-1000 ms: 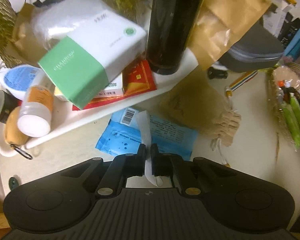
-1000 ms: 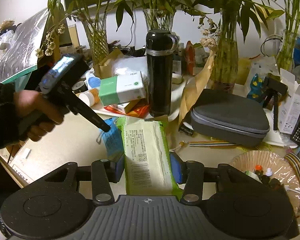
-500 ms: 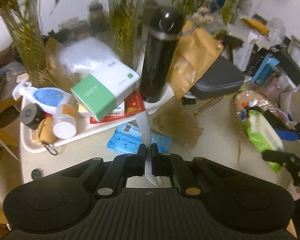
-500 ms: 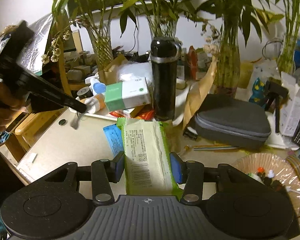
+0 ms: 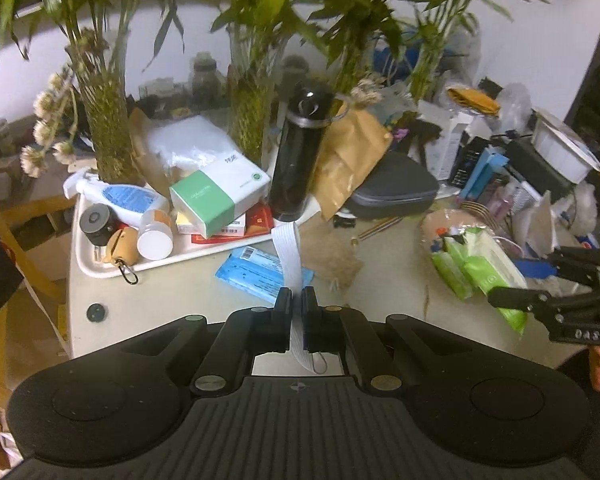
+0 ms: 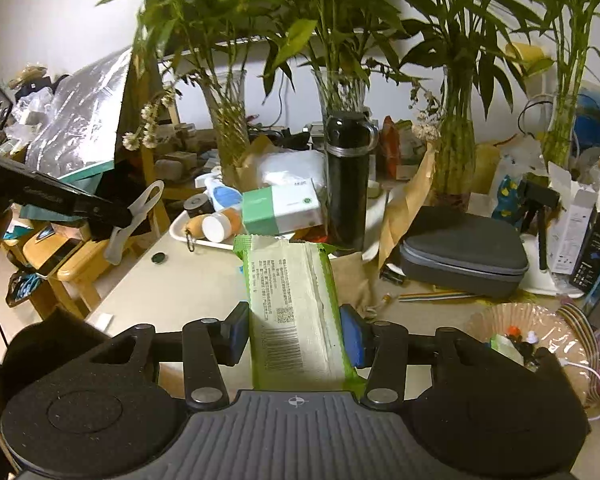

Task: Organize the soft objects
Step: 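Carry the white strip and wipes pack over the box with both tools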

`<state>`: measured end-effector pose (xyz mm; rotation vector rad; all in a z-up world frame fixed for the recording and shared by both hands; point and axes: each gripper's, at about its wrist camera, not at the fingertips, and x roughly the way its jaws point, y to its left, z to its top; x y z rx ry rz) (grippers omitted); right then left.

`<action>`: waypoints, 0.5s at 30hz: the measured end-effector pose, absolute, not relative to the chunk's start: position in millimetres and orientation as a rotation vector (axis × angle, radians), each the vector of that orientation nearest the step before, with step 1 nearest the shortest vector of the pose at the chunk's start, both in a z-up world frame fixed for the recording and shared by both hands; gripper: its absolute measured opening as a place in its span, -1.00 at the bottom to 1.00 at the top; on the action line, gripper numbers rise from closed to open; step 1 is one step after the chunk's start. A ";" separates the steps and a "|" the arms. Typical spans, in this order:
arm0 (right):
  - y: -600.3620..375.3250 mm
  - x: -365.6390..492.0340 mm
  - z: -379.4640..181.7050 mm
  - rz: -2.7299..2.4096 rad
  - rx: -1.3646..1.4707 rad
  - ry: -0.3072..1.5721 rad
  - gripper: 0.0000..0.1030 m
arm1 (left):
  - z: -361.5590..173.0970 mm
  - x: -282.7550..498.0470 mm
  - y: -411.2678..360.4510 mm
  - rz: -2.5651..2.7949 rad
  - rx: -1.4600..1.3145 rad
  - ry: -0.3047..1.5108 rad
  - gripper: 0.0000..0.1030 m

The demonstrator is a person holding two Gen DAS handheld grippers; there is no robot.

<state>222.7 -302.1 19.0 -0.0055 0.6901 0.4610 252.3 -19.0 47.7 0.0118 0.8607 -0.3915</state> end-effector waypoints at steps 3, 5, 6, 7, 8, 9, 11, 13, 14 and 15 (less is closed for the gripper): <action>-301.1 207.7 25.7 0.477 -0.018 0.681 -0.02 | 54.8 230.5 -21.1 -0.406 0.020 0.838 -0.89; -298.2 196.3 29.4 0.490 -0.030 0.670 -0.02 | 58.8 217.4 -23.0 -0.421 0.031 0.827 -0.89; -296.8 191.0 31.1 0.495 -0.034 0.665 -0.02 | 60.5 211.7 -24.4 -0.427 0.036 0.822 -0.89; -295.3 185.7 32.8 0.500 -0.037 0.661 -0.02 | 63.0 205.4 -25.9 -0.433 0.039 0.814 -0.89; -293.9 181.6 34.3 0.504 -0.039 0.657 -0.02 | 65.1 199.0 -26.9 -0.441 0.039 0.808 -0.89; -293.3 178.2 35.5 0.507 -0.041 0.652 -0.02 | 67.3 193.3 -27.6 -0.449 0.040 0.803 -0.89; -290.9 172.0 39.0 0.514 -0.044 0.647 -0.02 | 70.6 182.6 -30.6 -0.464 0.053 0.791 -0.89; -288.1 168.4 41.8 0.518 -0.049 0.646 -0.02 | 73.2 173.3 -33.1 -0.478 0.057 0.782 -0.89; -286.5 166.7 44.0 0.520 -0.054 0.644 -0.02 | 74.1 169.2 -34.5 -0.488 0.056 0.782 -0.89; -285.2 165.5 45.3 0.522 -0.057 0.643 -0.02 | 74.6 164.0 -36.3 -0.494 0.054 0.781 -0.89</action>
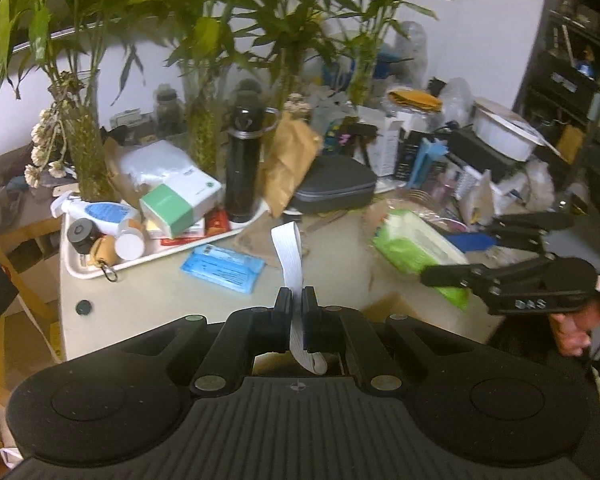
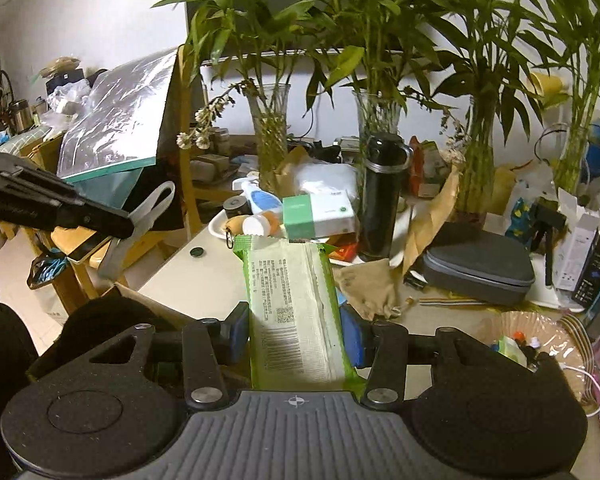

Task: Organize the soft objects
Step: 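Carry the white strip and wipes pack over the box with both tools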

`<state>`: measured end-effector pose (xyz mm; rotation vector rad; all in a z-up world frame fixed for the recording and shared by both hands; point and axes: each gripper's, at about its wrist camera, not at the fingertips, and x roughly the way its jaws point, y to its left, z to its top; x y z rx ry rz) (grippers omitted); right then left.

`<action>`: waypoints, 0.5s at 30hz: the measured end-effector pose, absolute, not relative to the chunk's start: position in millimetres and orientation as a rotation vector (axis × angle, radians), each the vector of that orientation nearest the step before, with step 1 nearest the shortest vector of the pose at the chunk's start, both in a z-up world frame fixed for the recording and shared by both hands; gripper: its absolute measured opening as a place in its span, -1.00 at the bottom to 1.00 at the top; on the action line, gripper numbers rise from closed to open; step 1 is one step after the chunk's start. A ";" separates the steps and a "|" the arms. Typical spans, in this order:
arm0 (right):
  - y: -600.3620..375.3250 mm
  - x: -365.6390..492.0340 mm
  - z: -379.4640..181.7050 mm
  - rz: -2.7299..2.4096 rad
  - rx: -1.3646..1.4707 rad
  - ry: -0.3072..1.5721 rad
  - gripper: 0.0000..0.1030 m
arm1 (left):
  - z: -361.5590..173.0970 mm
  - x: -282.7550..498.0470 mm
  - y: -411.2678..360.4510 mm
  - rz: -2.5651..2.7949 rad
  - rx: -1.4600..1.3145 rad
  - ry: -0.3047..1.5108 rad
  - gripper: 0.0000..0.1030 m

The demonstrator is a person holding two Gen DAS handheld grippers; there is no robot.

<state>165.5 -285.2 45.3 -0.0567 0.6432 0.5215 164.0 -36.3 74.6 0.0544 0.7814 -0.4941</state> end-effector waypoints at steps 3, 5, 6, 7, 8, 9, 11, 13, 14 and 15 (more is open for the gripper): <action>-281.2 161.6 52.8 0.527 -0.065 0.637 -0.02 | 73.8 152.9 -40.7 -0.507 0.073 0.781 -0.89; -280.0 157.2 56.5 0.533 -0.062 0.633 -0.02 | 71.8 147.6 -41.6 -0.516 0.074 0.790 -0.89; -279.0 154.9 57.9 0.540 -0.064 0.633 -0.02 | 71.0 145.4 -41.7 -0.521 0.072 0.796 -0.89; -277.7 151.9 59.2 0.549 -0.071 0.633 -0.02 | 69.9 143.2 -41.8 -0.523 0.074 0.800 -0.89; -275.8 148.6 60.8 0.558 -0.085 0.632 -0.02 | 68.4 141.0 -42.0 -0.522 0.078 0.805 -0.89; -274.1 145.8 61.9 0.564 -0.097 0.631 -0.02 | 66.8 138.6 -42.5 -0.523 0.080 0.810 -0.89; -271.9 139.4 64.0 0.573 -0.116 0.625 -0.02 | 62.8 133.5 -44.2 -0.529 0.088 0.819 -0.89; -271.3 135.6 64.0 0.570 -0.121 0.627 -0.02 | 58.0 128.9 -46.3 -0.523 0.103 0.829 -0.89; -271.3 134.3 63.5 0.568 -0.122 0.629 -0.02 | 55.2 127.4 -46.7 -0.519 0.109 0.838 -0.89; -271.3 132.9 62.6 0.566 -0.121 0.630 -0.02 | 52.3 126.5 -47.3 -0.511 0.113 0.848 -0.88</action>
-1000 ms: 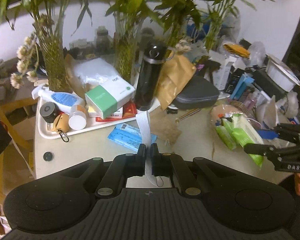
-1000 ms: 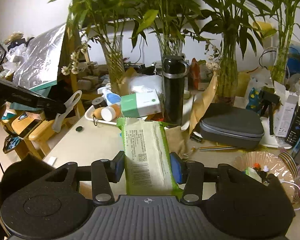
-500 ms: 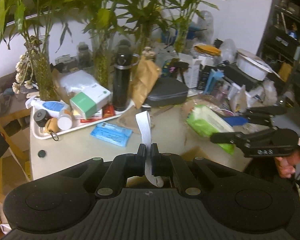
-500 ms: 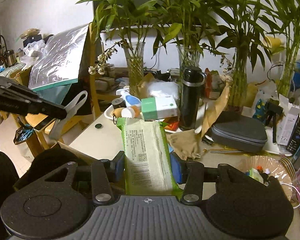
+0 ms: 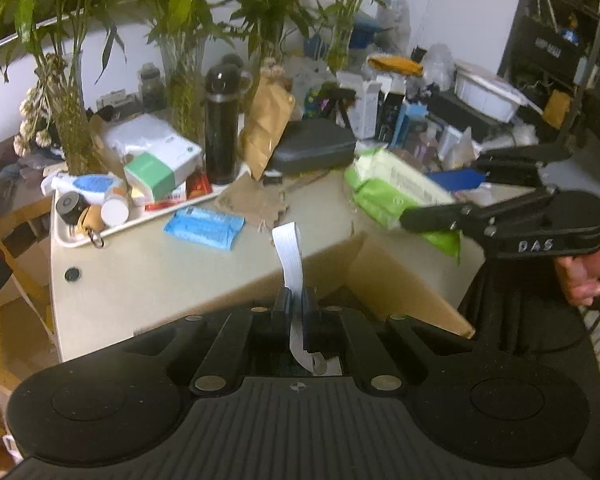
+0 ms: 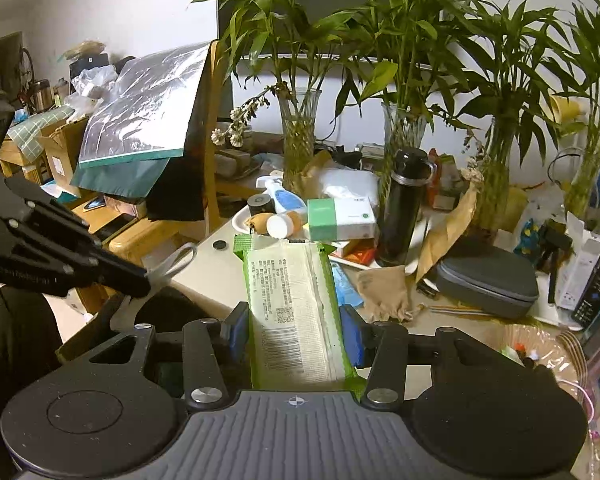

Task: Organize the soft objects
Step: 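Carry the white strip and wipes pack over the box with both tools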

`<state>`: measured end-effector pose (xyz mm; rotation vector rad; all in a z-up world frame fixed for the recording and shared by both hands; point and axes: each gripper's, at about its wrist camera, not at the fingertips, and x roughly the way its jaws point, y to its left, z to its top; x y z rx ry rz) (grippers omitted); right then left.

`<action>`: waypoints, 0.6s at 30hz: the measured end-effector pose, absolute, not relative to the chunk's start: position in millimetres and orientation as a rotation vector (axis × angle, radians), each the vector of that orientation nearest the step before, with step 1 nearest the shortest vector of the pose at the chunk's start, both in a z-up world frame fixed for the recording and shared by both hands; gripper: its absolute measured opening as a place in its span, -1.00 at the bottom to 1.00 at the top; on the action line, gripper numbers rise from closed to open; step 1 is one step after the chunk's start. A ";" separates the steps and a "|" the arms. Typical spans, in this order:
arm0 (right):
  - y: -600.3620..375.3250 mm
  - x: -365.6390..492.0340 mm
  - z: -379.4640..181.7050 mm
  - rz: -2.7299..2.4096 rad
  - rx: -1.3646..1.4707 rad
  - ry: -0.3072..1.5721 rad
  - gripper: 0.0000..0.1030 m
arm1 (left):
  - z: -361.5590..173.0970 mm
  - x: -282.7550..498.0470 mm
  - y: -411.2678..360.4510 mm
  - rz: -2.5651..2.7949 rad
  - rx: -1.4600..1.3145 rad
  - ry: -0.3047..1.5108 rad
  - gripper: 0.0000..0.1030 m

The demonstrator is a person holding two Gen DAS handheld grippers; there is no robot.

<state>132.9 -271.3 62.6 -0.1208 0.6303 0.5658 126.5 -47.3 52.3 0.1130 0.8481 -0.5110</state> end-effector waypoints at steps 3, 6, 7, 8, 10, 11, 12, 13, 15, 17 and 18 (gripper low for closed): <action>-271.6 129.7 59.5 0.560 -0.113 0.638 -0.02 | 44.8 123.9 -49.8 -0.534 0.142 0.863 -0.82; -271.0 126.8 56.6 0.555 -0.110 0.650 -0.02 | 40.8 117.4 -52.7 -0.542 0.173 0.854 -0.42; -270.8 125.4 56.1 0.556 -0.111 0.651 -0.02 | 41.6 113.4 -51.2 -0.535 0.174 0.834 -0.27; -270.9 124.3 56.3 0.553 -0.110 0.653 -0.02 | 42.8 108.5 -50.1 -0.531 0.174 0.813 -0.02; -271.3 122.1 56.6 0.545 -0.108 0.655 -0.02 | 48.0 97.7 -44.8 -0.516 0.165 0.765 0.09; -271.9 120.9 57.1 0.541 -0.106 0.655 -0.02 | 51.1 93.8 -44.2 -0.510 0.160 0.754 0.09; -272.7 120.0 57.3 0.539 -0.104 0.655 -0.02 | 53.7 89.7 -41.4 -0.501 0.154 0.745 0.09; -273.3 118.8 57.4 0.539 -0.101 0.654 -0.02 | 56.1 86.5 -40.4 -0.491 0.151 0.736 0.09; -273.5 117.1 56.3 0.538 -0.098 0.655 -0.02 | 60.2 78.8 -36.3 -0.463 0.145 0.703 0.09; -273.5 115.7 54.4 0.535 -0.093 0.658 -0.02 | 63.0 72.6 -31.3 -0.433 0.140 0.673 0.09; -273.1 115.4 52.9 0.532 -0.088 0.663 -0.03 | 63.6 69.4 -28.6 -0.419 0.138 0.660 0.09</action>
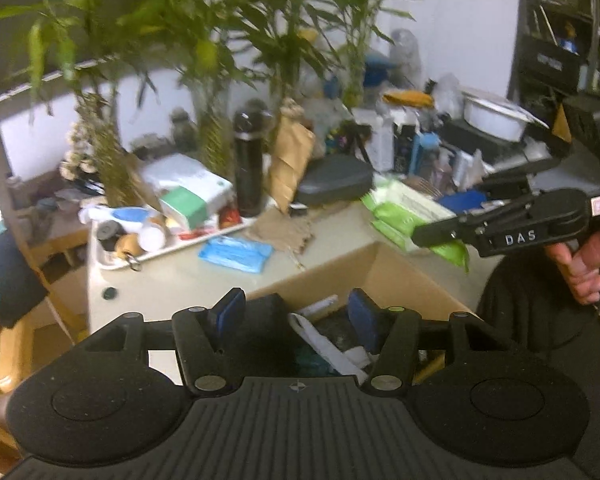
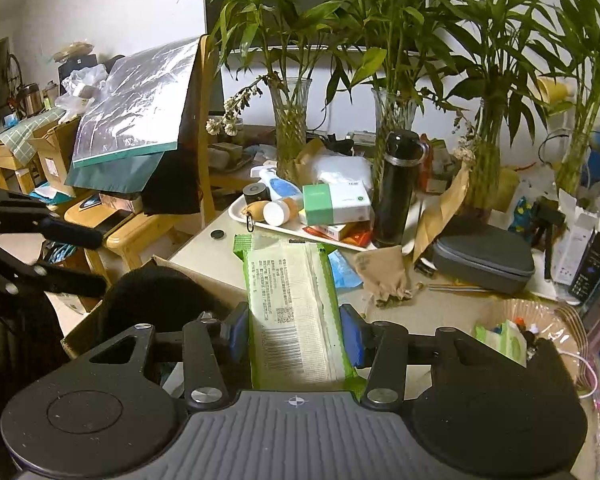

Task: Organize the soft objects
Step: 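Carry the white strip and wipes pack over the box with both tools, then open the right tool dropping the wipes pack into the box while the left tool releases the strip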

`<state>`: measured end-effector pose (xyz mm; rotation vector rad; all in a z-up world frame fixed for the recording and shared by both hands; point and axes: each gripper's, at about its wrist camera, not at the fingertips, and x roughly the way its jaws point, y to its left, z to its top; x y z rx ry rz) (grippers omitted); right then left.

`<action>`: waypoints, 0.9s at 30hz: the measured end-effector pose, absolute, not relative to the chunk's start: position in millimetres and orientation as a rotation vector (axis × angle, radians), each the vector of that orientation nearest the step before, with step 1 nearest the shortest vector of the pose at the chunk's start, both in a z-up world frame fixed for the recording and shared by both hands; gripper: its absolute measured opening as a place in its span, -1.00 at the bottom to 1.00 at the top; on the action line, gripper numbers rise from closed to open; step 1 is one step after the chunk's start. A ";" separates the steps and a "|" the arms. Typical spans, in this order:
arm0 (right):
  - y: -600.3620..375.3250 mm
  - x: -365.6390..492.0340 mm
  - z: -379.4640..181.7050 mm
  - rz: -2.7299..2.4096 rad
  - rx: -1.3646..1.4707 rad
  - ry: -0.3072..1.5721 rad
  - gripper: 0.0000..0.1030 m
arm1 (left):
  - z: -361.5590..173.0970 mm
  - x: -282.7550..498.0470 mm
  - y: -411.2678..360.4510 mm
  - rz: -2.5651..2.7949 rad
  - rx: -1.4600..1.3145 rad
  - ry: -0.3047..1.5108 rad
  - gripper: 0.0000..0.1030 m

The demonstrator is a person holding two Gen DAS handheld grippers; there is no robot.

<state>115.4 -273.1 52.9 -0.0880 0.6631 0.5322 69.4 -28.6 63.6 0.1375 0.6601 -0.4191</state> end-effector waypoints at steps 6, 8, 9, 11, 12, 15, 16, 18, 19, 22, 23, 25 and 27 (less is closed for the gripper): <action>-269.2 118.7 44.3 0.518 -0.055 0.709 -0.02 | 56.2 61.4 -14.7 -0.382 0.093 0.629 0.09; -267.9 119.5 41.3 0.505 -0.038 0.726 -0.02 | 50.7 59.6 -8.3 -0.362 0.064 0.644 0.09; -267.7 119.9 39.5 0.502 -0.031 0.732 -0.02 | 47.7 58.6 -5.0 -0.350 0.048 0.647 0.09; -266.5 121.5 36.1 0.488 -0.016 0.747 -0.02 | 43.1 57.2 1.2 -0.334 0.023 0.651 0.09; -266.4 122.1 34.6 0.482 -0.011 0.753 -0.02 | 41.2 55.7 3.9 -0.327 0.010 0.652 0.09; -263.4 123.6 26.5 0.463 0.006 0.778 -0.02 | 36.5 53.2 12.2 -0.324 -0.040 0.668 0.09; -262.2 124.4 23.4 0.457 0.010 0.786 -0.02 | 35.5 52.7 14.7 -0.326 -0.063 0.676 0.09; -259.7 126.4 17.5 0.441 0.021 0.806 -0.02 | 34.2 51.2 19.0 -0.326 -0.087 0.677 0.09; -258.6 127.1 15.7 0.433 0.023 0.811 -0.02 | 34.0 50.2 19.6 -0.324 -0.083 0.675 0.09; -255.3 129.1 12.7 0.404 0.030 0.821 -0.02 | 32.2 46.7 20.3 -0.312 -0.068 0.671 0.09; -254.6 130.0 11.9 0.401 0.031 0.821 -0.02 | 31.8 45.8 20.5 -0.316 -0.067 0.672 0.09; -254.1 132.8 8.4 0.407 0.041 0.820 0.15 | 30.6 45.2 20.4 -0.329 -0.062 0.672 0.09; -253.1 135.9 5.2 0.406 0.038 0.825 0.53 | 29.1 44.6 18.2 -0.324 -0.047 0.671 0.09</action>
